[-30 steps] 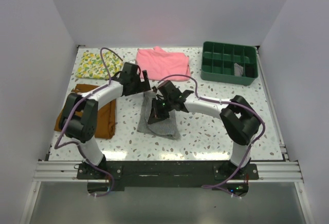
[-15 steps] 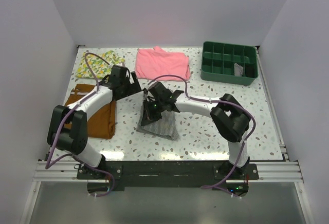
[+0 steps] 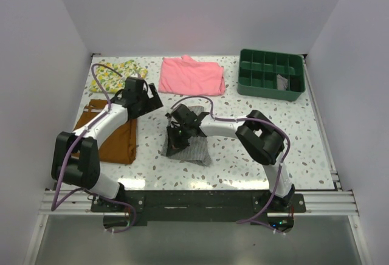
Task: Roll the underwear
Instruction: Fold the underwear at the center of the board.
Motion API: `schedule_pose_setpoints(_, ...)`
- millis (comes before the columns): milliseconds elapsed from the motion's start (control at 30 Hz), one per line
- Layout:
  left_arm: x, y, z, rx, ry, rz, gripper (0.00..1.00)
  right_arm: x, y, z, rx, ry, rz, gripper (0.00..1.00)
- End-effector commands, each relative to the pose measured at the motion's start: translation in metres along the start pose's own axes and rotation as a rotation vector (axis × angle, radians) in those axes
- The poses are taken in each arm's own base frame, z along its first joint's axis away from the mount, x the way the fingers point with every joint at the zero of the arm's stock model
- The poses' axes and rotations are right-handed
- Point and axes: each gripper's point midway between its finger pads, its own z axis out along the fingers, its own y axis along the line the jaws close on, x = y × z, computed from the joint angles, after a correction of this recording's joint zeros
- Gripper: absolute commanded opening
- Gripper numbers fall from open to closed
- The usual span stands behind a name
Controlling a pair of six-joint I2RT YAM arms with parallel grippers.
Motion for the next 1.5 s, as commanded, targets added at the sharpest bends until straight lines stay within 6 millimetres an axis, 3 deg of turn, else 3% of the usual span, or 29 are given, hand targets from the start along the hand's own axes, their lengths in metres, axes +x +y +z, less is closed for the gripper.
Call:
schedule_pose_setpoints(0, -0.009, -0.001, -0.013, 0.022, -0.036, -0.023, 1.0, -0.028, 0.032, -0.016, -0.067, -0.117, -0.06, 0.0)
schedule_pose_setpoints(367, -0.006, -0.001, -0.017, 0.033, -0.032, -0.02, 1.0, -0.035, 0.039, -0.013, -0.107, -0.15, -0.037, 0.02)
schedule_pose_setpoints(533, -0.004, -0.002, -0.021, 0.043, -0.03, -0.022, 1.0, -0.032, 0.04, -0.018, -0.107, -0.148, -0.041, 0.27)
schedule_pose_setpoints(567, -0.004, -0.002, -0.021, 0.045, -0.029, -0.022, 1.0, -0.035, 0.046, -0.033, -0.114, -0.179, -0.056, 0.41)
schedule_pose_setpoints(633, -0.003, -0.004, -0.021, 0.055, -0.024, -0.02, 1.0, -0.03, 0.045, -0.045, -0.102, -0.198, -0.088, 0.5)
schedule_pose_setpoints(667, -0.001, -0.004, -0.02, 0.057, -0.019, -0.02, 1.0, -0.031, 0.056, -0.068, -0.111, -0.232, -0.114, 0.52)
schedule_pose_setpoints(767, 0.0, -0.007, -0.017, 0.07, -0.006, -0.012, 0.98, -0.032, 0.042, -0.1, -0.014, -0.326, -0.143, 0.58)
schedule_pose_setpoints(800, 0.0, -0.008, -0.017, 0.077, -0.005, -0.006, 0.97, -0.031, 0.044, -0.121, -0.007, -0.378, -0.168, 0.59)
schedule_pose_setpoints(833, 0.002, -0.012, -0.017, 0.099, 0.009, -0.002, 0.95, -0.039, 0.032, -0.133, 0.056, -0.439, -0.157, 0.59)
schedule_pose_setpoints(967, 0.009, -0.02, -0.01, 0.149, 0.042, 0.033, 0.78, -0.03, -0.023, -0.165, 0.256, -0.475, -0.063, 0.53)
schedule_pose_setpoints(1067, 0.018, -0.022, -0.005, 0.169, 0.079, 0.051, 0.64, -0.02, -0.066, -0.166, 0.299, -0.445, 0.05, 0.5)
schedule_pose_setpoints(1133, 0.027, -0.024, -0.001, 0.175, 0.108, 0.064, 0.57, -0.023, -0.082, -0.169, 0.29, -0.454, 0.103, 0.49)
schedule_pose_setpoints(1233, 0.035, -0.03, 0.007, 0.19, 0.128, 0.086, 0.53, -0.02, -0.096, -0.166, 0.3, -0.434, 0.129, 0.49)
schedule_pose_setpoints(1467, 0.018, -0.061, 0.031, 0.249, 0.138, 0.078, 0.57, -0.017, -0.098, -0.152, 0.264, -0.384, 0.121, 0.46)
